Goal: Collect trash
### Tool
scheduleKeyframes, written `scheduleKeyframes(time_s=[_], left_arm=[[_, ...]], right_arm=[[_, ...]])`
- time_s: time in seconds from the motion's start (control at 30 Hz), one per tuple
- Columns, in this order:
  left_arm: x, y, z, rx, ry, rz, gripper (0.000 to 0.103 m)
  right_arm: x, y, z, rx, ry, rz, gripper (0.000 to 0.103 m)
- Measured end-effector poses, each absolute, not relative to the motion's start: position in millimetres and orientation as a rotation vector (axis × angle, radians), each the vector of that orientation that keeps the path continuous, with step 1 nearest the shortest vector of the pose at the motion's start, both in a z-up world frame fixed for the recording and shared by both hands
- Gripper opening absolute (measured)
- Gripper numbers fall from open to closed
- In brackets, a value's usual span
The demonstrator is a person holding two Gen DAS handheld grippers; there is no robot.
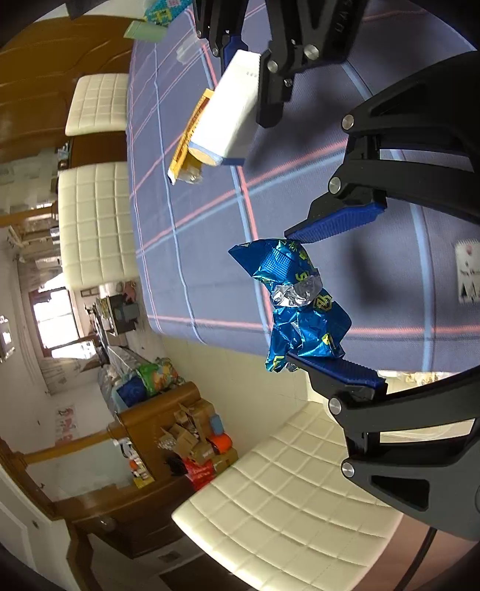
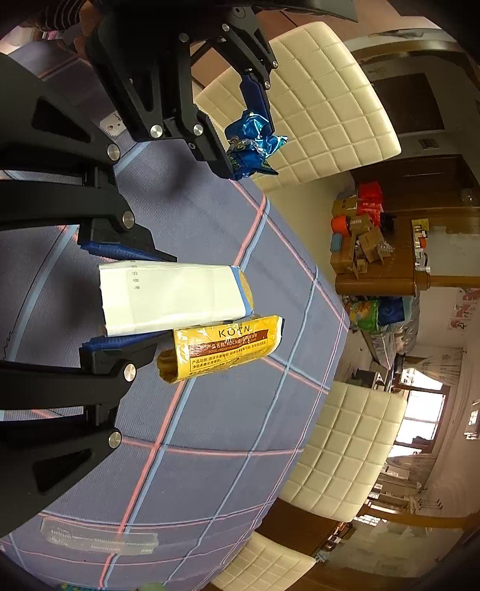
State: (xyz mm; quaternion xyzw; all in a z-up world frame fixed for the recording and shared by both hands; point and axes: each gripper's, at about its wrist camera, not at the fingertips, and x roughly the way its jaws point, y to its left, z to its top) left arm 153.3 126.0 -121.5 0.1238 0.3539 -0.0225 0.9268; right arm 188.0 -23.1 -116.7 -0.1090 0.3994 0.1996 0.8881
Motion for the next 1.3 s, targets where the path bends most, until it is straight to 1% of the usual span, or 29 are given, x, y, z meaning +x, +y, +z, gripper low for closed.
scheduleKeyframes(time_s=[0.23,0.47,0.57,0.8,1.17,1.3], left_arm=[[154,135,-129,0.232,0.737,-0.037,0.06],[157,123,-140,0.239,0.746,-0.072,0.06],[159,119,-142,0.255,0.751,-0.078,0.06],[160,117,-144,0.252,0.757,-0.081,0.06],[158,108,-144,0.262,0.76,-0.098,0.061],[155,109,-144,0.266,0.759,-0.103,0.061]], right_arm=[[198,-43,-127,-0.134,0.907,0.44,0.034],[202,-48,-138,-0.134,0.957,0.428,0.035],[201,-46,-142,-0.136,0.96,0.436,0.037],[198,-46,-151,-0.154,0.98,0.441,0.037],[185,-43,-142,-0.218,0.932,0.439,0.037],[184,-40,-146,-0.228,0.949,0.449,0.037]])
